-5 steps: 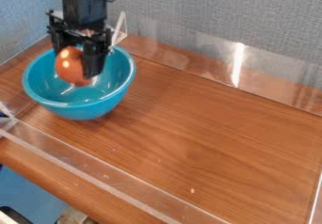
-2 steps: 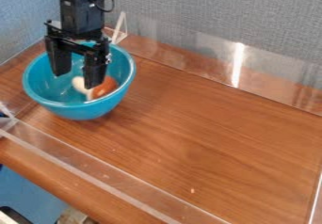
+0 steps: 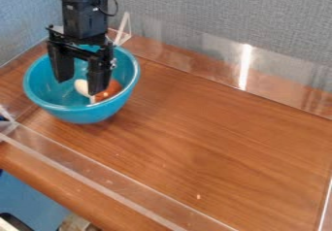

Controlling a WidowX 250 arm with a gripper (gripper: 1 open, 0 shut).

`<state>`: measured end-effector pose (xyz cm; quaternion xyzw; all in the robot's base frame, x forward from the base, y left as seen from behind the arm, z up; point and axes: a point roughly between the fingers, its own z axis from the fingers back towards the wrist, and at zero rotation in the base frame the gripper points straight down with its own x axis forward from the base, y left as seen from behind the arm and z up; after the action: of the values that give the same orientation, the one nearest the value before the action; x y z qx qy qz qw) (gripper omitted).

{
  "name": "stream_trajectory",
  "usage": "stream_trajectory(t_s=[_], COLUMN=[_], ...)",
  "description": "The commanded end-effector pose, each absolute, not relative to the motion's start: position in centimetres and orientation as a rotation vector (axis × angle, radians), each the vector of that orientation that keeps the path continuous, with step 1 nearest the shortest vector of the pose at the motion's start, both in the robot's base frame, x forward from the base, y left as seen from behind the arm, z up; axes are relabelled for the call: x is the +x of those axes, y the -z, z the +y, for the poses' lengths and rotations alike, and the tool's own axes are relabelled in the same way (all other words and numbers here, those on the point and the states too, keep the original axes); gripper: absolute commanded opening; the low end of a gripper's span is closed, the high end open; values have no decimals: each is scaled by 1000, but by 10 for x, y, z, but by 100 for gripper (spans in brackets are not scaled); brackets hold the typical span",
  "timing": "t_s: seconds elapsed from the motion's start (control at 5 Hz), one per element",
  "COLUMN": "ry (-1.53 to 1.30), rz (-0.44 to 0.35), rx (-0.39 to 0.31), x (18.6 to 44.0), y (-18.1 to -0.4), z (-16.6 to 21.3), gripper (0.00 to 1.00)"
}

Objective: Put the mushroom in the blue bowl

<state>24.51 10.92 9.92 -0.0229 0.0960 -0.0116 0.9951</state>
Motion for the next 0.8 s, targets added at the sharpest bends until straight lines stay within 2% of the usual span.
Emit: stream_trajectory(t_s=[0.0,0.6], ry=[9,-10], rz=[122,106], rx=[-21,-20], x=[246,247], y=[-118,-120], z=[111,107], gripper=[100,100])
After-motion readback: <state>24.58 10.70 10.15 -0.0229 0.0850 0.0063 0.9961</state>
